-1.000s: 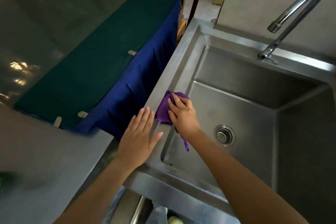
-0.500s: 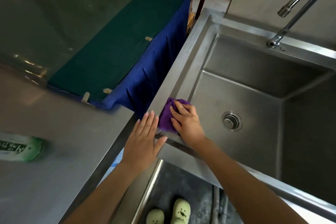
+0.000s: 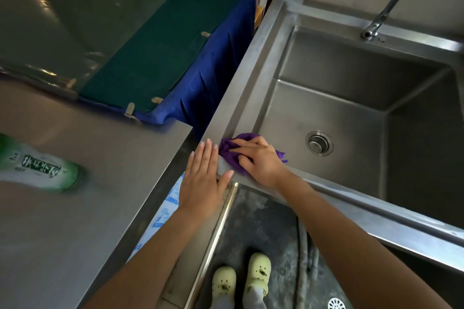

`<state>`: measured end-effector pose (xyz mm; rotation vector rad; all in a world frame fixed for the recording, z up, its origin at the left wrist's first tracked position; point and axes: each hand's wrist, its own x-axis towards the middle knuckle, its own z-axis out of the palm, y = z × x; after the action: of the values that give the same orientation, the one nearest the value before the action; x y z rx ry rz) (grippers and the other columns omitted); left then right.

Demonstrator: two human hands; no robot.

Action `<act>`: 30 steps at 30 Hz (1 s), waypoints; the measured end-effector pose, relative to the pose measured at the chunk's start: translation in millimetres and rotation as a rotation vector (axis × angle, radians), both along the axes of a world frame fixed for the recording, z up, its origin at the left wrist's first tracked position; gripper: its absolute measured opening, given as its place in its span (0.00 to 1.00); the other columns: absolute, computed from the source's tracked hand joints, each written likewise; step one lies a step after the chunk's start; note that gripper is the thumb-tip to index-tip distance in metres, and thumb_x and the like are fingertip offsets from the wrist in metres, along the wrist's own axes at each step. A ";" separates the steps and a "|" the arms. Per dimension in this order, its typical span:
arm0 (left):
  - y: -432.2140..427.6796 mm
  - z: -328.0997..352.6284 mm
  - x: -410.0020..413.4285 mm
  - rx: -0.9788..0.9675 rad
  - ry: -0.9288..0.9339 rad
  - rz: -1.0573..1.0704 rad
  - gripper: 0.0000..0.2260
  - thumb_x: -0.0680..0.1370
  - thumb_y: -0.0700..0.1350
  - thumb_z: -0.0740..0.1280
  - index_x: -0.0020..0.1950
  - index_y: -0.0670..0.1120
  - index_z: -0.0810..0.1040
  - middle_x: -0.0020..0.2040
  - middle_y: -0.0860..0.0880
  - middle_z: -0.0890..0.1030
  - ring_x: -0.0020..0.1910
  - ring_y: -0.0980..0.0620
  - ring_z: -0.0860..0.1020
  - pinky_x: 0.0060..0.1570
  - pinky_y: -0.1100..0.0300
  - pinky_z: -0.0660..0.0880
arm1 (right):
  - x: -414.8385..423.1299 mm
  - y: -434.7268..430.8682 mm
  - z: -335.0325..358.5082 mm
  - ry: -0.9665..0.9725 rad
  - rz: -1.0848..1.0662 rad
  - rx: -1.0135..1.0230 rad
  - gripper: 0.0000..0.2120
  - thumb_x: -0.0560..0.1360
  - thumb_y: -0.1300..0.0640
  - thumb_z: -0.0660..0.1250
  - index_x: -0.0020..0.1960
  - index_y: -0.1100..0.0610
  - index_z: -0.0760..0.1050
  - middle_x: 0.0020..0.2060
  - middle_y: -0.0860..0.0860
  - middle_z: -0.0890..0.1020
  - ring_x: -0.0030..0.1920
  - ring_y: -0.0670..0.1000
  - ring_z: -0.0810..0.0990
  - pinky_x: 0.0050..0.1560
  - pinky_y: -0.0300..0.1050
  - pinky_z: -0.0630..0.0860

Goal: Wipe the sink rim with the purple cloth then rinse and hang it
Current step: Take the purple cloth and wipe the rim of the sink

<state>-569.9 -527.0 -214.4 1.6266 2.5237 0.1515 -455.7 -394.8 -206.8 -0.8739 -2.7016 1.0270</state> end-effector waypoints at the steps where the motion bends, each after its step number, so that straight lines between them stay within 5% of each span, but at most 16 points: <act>1: -0.4 -1.1 -0.4 0.005 0.001 -0.003 0.35 0.79 0.62 0.37 0.73 0.38 0.61 0.74 0.40 0.62 0.74 0.44 0.58 0.72 0.55 0.44 | 2.9 -1.4 2.8 -0.014 0.004 0.008 0.16 0.77 0.55 0.58 0.62 0.48 0.76 0.67 0.44 0.74 0.60 0.52 0.68 0.64 0.51 0.62; 6: 0.0 -7.6 3.8 0.048 -0.009 0.012 0.39 0.73 0.66 0.27 0.75 0.43 0.45 0.77 0.46 0.44 0.76 0.50 0.42 0.73 0.56 0.35 | 41.5 -13.6 9.7 -0.052 -0.085 0.057 0.17 0.78 0.51 0.55 0.64 0.46 0.74 0.65 0.42 0.74 0.55 0.51 0.68 0.54 0.41 0.54; 12: 4.2 -6.0 33.2 0.047 -0.063 -0.034 0.35 0.73 0.65 0.28 0.74 0.47 0.41 0.77 0.48 0.42 0.76 0.51 0.40 0.73 0.55 0.33 | 97.7 -22.6 6.6 -0.125 -0.212 0.179 0.26 0.73 0.42 0.46 0.63 0.46 0.73 0.66 0.45 0.74 0.54 0.53 0.70 0.58 0.48 0.59; 21: 4.8 -10.9 33.8 0.106 -0.078 -0.029 0.33 0.79 0.59 0.34 0.74 0.41 0.59 0.75 0.44 0.61 0.76 0.48 0.54 0.73 0.55 0.38 | 42.5 -46.8 2.5 -0.210 -0.351 0.369 0.21 0.74 0.46 0.52 0.59 0.50 0.77 0.55 0.51 0.80 0.49 0.58 0.75 0.54 0.54 0.69; 30: 6.6 -8.4 38.7 0.125 -0.062 -0.004 0.32 0.77 0.60 0.41 0.75 0.44 0.56 0.77 0.46 0.56 0.77 0.49 0.49 0.72 0.57 0.33 | 65.2 -52.6 -11.2 -0.160 -0.530 0.515 0.14 0.72 0.47 0.59 0.51 0.51 0.79 0.45 0.49 0.81 0.43 0.55 0.75 0.50 0.50 0.68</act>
<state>-531.2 -520.4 -222.9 1.6433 2.5101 0.3608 -390.5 -447.4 -218.1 -1.4693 -2.4326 0.1513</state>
